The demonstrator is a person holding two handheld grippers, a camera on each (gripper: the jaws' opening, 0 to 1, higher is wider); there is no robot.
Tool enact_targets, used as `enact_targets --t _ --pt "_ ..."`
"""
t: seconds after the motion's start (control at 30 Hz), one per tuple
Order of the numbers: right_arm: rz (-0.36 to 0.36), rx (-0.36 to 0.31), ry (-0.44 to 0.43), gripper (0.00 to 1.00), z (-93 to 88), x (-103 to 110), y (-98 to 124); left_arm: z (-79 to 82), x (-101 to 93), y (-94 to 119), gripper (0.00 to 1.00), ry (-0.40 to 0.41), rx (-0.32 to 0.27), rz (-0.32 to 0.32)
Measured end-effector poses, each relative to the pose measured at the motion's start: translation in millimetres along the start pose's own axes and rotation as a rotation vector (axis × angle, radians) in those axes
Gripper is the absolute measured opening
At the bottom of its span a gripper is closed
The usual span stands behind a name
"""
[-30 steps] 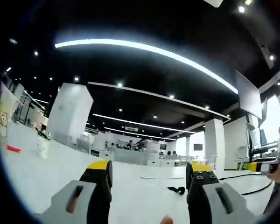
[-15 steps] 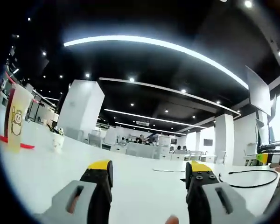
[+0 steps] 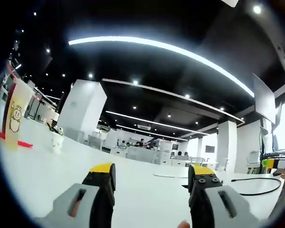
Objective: Find the charging cable on the desk, coil it up and secure with Velcro.
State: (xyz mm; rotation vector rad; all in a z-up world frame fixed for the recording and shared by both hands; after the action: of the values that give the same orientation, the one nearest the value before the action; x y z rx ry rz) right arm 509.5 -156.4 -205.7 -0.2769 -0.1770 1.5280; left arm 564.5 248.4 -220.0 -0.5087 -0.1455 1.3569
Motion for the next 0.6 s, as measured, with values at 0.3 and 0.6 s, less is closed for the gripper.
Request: enact_targets --t 0.3,0.6 --pt "-0.049 0.028 -0.017 0.53 -7.3 -10.4 2.0 -6.6 -16.1 -14.9 0.62 -0.005 0.026 -0.081" --pt "-0.073 0.034 0.015 0.52 -7.1 -25.0 1.1 -14.9 -45.5 -42.1 0.6 0.067 0.05 -0.217"
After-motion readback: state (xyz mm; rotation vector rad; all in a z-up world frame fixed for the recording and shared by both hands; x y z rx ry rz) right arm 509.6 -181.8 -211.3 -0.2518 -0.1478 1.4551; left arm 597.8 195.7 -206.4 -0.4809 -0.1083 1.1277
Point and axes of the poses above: the point that each gripper's makers call its tool centre point, and the gripper's own axes: y roughly backward along the fingers, x roughly to its left, z roughly out of its top, the point moved 10 cm from there along y, roughly backward along the fingers, and after that the axes turned 6 degrees about -x, right-handed, at the moved point
